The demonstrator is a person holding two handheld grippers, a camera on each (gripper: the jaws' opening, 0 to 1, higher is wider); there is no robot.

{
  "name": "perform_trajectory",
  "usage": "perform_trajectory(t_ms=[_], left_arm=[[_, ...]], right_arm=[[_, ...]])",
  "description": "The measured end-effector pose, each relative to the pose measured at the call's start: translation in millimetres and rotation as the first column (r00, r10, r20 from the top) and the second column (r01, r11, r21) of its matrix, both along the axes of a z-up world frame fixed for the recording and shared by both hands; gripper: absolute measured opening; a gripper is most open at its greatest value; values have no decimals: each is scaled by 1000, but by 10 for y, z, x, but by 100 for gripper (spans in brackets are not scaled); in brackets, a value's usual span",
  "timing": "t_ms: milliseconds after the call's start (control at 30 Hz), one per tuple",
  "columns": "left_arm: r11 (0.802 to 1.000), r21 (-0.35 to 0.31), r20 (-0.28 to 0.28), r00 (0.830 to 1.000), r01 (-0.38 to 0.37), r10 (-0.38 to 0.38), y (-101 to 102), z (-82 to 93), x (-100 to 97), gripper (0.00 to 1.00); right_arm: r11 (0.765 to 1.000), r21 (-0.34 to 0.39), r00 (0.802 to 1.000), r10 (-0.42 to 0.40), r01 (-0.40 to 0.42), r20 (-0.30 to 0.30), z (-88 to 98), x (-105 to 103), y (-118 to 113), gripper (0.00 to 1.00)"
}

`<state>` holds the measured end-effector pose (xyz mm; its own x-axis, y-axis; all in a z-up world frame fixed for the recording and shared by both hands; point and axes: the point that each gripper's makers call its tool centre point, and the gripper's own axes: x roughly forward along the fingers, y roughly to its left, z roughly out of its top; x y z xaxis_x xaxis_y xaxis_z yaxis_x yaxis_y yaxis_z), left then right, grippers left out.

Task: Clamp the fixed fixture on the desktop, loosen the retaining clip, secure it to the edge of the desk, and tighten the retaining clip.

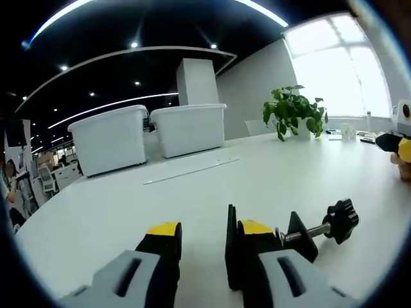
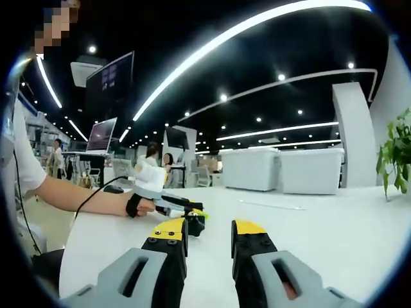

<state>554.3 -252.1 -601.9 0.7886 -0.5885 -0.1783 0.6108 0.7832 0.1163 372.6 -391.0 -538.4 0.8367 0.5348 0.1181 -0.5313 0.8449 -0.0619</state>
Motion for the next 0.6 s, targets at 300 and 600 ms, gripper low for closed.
perform_trajectory(t_ms=[300, 600], left_arm=[[1000, 13, -9, 1000, 19, -19, -52, -42, 5, 32], [1000, -15, -27, 999, 20, -21, -45, -61, -1, 31]], right_arm=[[1000, -22, 1000, -22, 22, -9, -40, 41, -31, 26], [997, -61, 998, -48, 46, -41, -117, 97, 19, 27]])
